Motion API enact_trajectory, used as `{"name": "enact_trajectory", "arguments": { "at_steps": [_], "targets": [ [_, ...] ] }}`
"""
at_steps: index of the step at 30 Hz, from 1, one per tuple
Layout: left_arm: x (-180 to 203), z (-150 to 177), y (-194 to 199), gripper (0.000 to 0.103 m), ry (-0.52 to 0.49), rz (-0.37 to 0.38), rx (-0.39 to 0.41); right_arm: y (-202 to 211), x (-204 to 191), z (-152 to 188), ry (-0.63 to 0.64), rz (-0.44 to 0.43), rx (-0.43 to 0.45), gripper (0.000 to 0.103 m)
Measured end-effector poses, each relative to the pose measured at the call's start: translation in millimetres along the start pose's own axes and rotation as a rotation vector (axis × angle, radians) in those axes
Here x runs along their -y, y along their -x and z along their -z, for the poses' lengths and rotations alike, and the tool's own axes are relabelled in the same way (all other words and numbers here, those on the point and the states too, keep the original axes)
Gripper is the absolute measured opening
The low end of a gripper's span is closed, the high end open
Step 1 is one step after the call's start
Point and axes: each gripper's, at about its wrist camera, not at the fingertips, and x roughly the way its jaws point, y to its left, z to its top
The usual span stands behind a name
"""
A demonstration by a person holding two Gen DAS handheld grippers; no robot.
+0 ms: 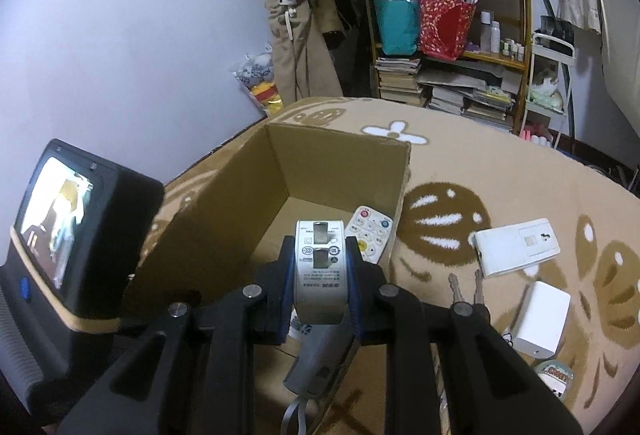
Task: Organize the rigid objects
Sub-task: 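Lower the white adapter into the box beside the power bank and release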
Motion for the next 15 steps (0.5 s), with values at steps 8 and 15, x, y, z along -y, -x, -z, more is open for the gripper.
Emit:
{"name": "enact_trajectory", "arguments": {
  "at_steps": [8,15],
  "targets": [
    [1,0,0,0.02,-0.006,-0.005,0.001,8,-1,-4,0.012,0.024,0.033,0.025],
    [-1,0,0,0.02,-0.004,-0.003,-0.001,24,5,-9,0.015,0.071,0.075,0.062]
  ]
}}
